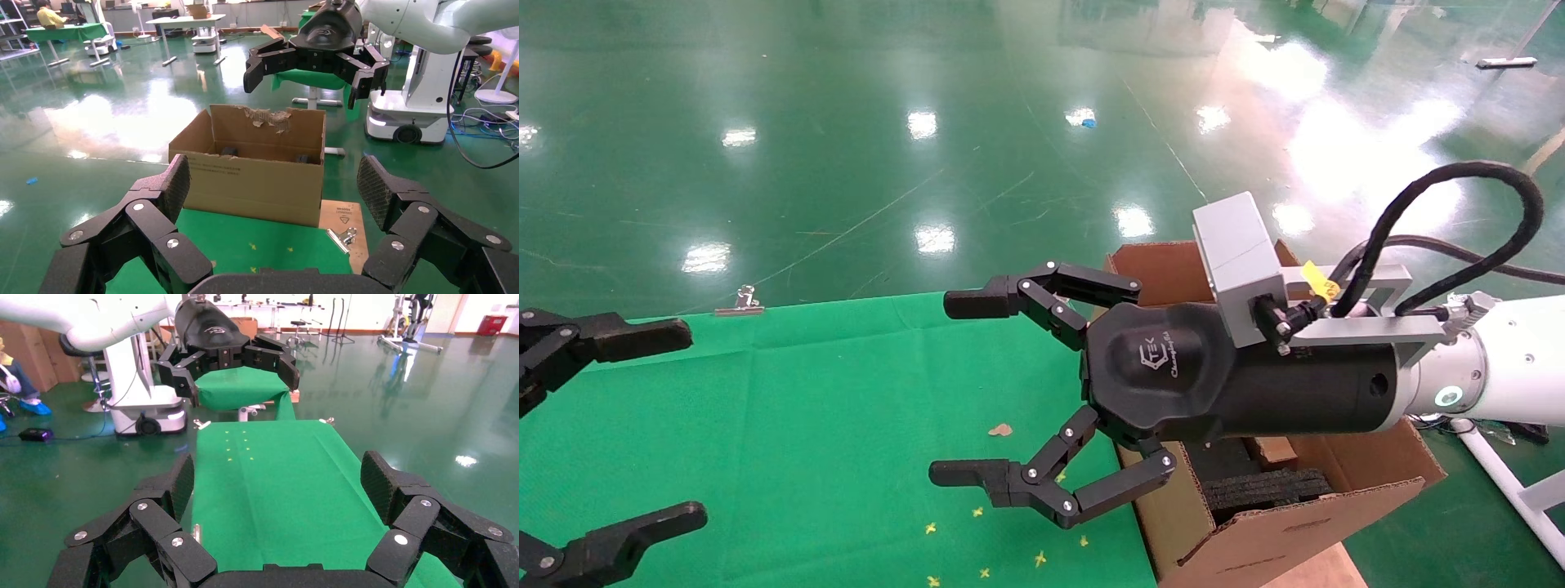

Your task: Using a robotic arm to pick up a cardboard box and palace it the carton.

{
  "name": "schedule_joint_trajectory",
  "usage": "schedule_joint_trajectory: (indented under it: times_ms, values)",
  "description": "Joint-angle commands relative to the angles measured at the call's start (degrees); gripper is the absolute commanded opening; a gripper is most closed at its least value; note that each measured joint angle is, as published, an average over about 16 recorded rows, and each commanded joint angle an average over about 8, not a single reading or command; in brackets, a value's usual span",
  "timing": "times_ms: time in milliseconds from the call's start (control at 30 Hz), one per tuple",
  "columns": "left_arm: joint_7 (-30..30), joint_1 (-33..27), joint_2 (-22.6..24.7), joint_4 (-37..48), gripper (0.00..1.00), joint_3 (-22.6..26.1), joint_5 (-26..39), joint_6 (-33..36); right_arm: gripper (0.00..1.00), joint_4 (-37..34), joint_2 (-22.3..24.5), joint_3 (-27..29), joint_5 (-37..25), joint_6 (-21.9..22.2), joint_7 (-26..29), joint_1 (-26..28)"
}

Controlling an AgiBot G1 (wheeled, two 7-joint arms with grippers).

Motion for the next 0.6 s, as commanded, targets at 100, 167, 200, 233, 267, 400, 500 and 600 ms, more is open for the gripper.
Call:
schedule_joint_trajectory:
  times_ms: [100,167,200,233,267,400,500,600]
  values:
    - [0.00,0.00,0.00,0.00,1.00,0.00,0.00,0.00,1.00,-0.02,-0.01,-0.02,-0.01,0.01,0.00,0.01]
    - [0.00,0.00,0.00,0.00,1.00,0.00,0.00,0.00,1.00,-0.02,-0.01,-0.02,-0.01,0.01,0.00,0.02]
    - [0.00,0.00,0.00,0.00,1.00,0.00,0.00,0.00,1.00,-0.03,-0.01,-0.03,-0.01,0.01,0.00,0.02]
    - [0.00,0.00,0.00,0.00,1.00,0.00,0.00,0.00,1.00,-0.03,-0.01,-0.03,-0.01,0.01,0.00,0.02]
    - [0.00,0.00,0.00,0.00,1.00,0.00,0.00,0.00,1.00,-0.04,-0.01,-0.03,-0.01,0.01,0.00,0.03]
    - [0.00,0.00,0.00,0.00,1.00,0.00,0.00,0.00,1.00,-0.05,-0.01,-0.05,-0.01,0.01,0.00,0.04]
    - [0.00,0.00,0.00,0.00,1.00,0.00,0.00,0.00,1.00,-0.05,-0.01,-0.05,-0.01,0.01,0.00,0.05]
    - [0.00,0.00,0.00,0.00,1.00,0.00,0.00,0.00,1.00,-0.06,-0.01,-0.06,-0.01,0.01,0.00,0.06]
